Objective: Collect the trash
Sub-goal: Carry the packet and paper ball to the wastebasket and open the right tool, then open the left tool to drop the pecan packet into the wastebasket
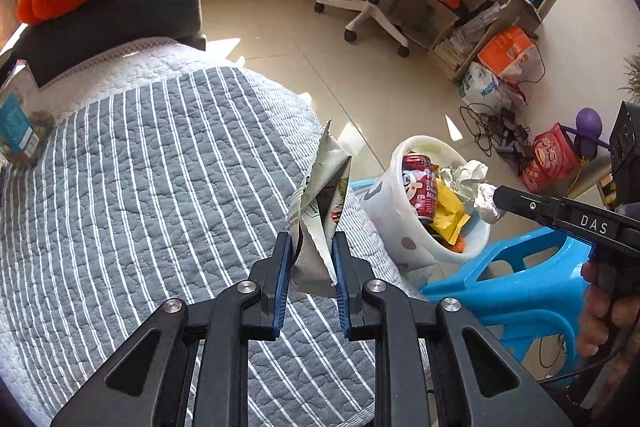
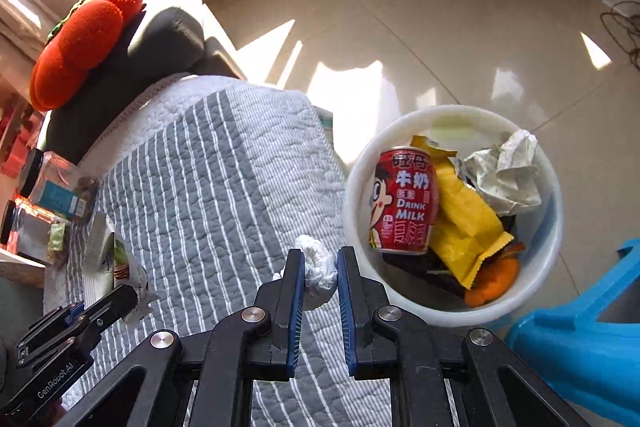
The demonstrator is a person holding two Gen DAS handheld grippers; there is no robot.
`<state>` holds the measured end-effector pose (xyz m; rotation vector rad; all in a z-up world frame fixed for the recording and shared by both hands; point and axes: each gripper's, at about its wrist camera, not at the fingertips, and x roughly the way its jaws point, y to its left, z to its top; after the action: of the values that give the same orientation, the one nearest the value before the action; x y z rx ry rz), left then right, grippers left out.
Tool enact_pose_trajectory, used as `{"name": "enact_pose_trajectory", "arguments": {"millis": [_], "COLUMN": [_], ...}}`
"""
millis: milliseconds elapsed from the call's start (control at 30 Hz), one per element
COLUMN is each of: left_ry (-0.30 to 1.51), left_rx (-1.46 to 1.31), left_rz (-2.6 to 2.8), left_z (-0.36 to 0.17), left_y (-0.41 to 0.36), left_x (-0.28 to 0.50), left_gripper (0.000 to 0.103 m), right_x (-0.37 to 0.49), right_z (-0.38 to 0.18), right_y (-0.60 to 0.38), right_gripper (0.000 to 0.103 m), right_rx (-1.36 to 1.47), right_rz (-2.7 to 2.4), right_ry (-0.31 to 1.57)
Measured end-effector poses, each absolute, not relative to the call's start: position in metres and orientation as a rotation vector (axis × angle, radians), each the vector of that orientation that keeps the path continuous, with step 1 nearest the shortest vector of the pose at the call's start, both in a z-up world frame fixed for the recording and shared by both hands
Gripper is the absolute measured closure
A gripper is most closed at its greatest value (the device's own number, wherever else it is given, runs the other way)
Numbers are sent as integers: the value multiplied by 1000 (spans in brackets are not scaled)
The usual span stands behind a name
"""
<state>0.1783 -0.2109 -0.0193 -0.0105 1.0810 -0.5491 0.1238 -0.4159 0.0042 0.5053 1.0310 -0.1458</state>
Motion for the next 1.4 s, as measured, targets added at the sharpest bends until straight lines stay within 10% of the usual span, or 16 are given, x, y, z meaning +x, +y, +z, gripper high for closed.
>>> {"name": "enact_pose_trajectory", "arguments": {"millis": [400,600,967,1167,1400], "left_ry": [1073,1060,1048,1035,1016], "left_rx": [55,39,82,183,197], "left_rz": [-684,-776,-879,-818,-815], "left_z": [-35,-31,-58,-76,-64], "left_y": [-311,-345,-399,-404,-388], "left_x": [164,162,158,158,152], "left_gripper": [82,82,81,44,36], "right_x": [103,97,64,55,50], "right_z": [-41,-53,-36,-27,-21], "right_y": [-516,-536,-549,-542,-535], "right_gripper": [87,56,49,42,39], "right_rx": [609,674,602,540,526], "right_rz": [-331,-327,-405,-395,-399], "right_ry": [1104,1107,1096,1090,1076]}}
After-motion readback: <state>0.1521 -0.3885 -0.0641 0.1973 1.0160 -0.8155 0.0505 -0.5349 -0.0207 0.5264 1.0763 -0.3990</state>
